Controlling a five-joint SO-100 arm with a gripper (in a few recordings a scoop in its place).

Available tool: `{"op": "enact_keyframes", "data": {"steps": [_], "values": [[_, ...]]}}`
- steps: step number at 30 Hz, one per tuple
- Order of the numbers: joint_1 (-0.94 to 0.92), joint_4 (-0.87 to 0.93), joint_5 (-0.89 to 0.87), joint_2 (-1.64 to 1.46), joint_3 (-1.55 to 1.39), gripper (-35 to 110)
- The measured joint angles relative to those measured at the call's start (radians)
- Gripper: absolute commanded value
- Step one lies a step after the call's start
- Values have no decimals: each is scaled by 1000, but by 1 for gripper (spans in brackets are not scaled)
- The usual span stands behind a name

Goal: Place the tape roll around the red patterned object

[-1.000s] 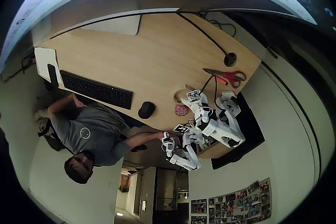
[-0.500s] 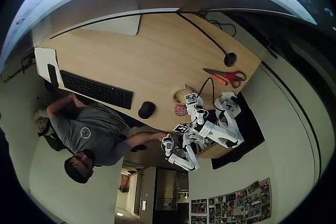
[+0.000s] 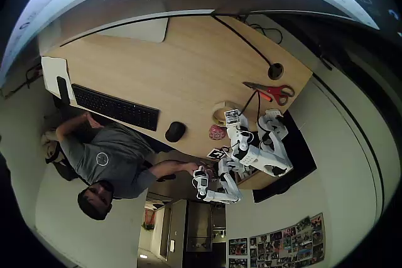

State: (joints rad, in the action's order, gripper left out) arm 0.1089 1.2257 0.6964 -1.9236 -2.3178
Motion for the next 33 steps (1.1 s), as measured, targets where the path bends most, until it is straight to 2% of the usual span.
{"op": "enact_keyframes", "data": {"steps": [7, 12, 20, 28, 33], "values": [[-103, 160, 78, -81, 118, 0], [-72, 273, 14, -156, 173, 0], [236, 430, -253, -195, 324, 0], [517, 442, -538, -195, 391, 0], [598, 408, -597, -175, 396, 0]]}}
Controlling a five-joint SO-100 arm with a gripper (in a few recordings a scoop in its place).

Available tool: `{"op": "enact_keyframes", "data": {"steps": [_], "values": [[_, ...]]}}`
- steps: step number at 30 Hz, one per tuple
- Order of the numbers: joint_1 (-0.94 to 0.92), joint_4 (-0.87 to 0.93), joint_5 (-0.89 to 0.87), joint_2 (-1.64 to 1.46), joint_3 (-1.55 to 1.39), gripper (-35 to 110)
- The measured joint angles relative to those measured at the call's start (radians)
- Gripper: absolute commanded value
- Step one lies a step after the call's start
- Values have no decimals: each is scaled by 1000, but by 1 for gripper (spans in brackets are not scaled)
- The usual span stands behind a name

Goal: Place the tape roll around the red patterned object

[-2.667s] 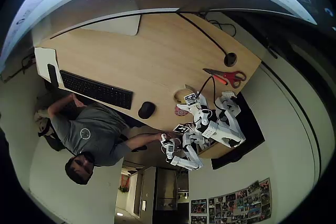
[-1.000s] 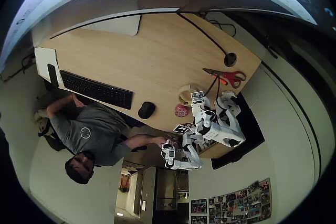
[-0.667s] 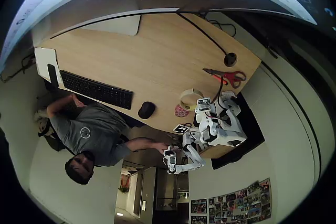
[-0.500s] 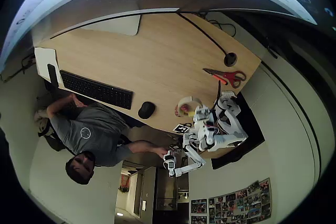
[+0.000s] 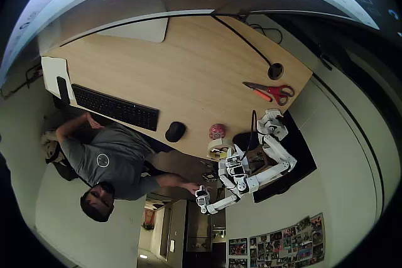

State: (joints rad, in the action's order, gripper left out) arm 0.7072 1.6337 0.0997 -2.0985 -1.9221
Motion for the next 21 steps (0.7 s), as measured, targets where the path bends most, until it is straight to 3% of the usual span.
{"op": "enact_keyframes", "data": {"steps": [21], "values": [[55, -202, -8, 164, 17, 0]]}}
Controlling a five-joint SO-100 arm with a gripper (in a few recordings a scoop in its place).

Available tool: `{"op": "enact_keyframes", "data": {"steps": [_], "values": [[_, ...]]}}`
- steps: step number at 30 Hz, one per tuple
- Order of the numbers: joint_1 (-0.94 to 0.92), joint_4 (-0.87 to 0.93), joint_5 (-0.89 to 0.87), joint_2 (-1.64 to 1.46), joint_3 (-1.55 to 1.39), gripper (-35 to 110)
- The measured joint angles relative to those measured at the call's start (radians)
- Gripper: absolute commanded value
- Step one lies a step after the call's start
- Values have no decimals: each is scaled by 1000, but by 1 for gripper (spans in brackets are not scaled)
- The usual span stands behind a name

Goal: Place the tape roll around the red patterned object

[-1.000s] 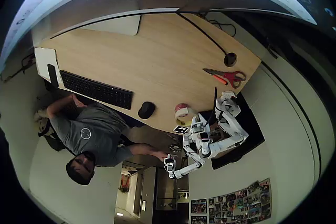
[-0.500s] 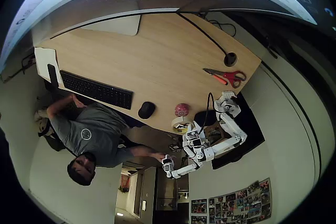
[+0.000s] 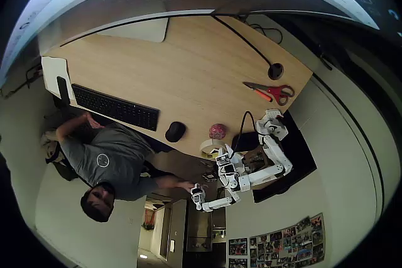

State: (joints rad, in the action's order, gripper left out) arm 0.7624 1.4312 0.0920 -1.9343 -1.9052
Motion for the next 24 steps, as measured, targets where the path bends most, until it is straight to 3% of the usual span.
{"op": "enact_keyframes", "data": {"steps": [8, 24], "values": [[23, -87, -2, 57, -49, 0], [-57, -189, 106, -121, -310, 0]]}}
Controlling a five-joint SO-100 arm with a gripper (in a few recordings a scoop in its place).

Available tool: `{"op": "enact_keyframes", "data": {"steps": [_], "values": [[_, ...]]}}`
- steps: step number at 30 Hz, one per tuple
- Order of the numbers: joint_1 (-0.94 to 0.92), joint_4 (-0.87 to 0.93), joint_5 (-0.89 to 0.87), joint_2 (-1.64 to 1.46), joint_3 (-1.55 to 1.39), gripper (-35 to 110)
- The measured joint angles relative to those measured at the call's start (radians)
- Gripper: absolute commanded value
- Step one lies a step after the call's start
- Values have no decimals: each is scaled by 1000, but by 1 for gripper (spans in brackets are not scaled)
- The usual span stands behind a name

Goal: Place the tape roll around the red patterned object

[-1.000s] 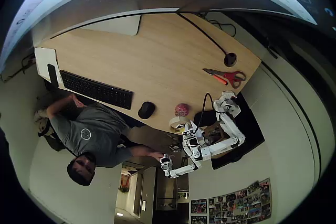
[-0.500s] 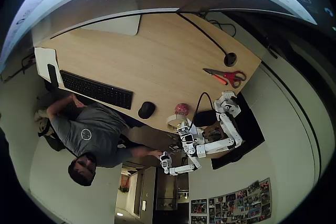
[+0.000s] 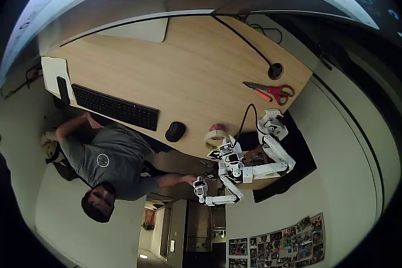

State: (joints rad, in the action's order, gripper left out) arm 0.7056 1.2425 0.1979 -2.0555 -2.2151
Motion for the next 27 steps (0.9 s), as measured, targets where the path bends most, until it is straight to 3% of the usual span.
{"op": "enact_keyframes", "data": {"steps": [16, 21, 27], "values": [[66, -127, -34, 71, -55, 1], [83, -137, -28, 71, -55, 19], [75, -137, -14, 71, -69, 27]]}}
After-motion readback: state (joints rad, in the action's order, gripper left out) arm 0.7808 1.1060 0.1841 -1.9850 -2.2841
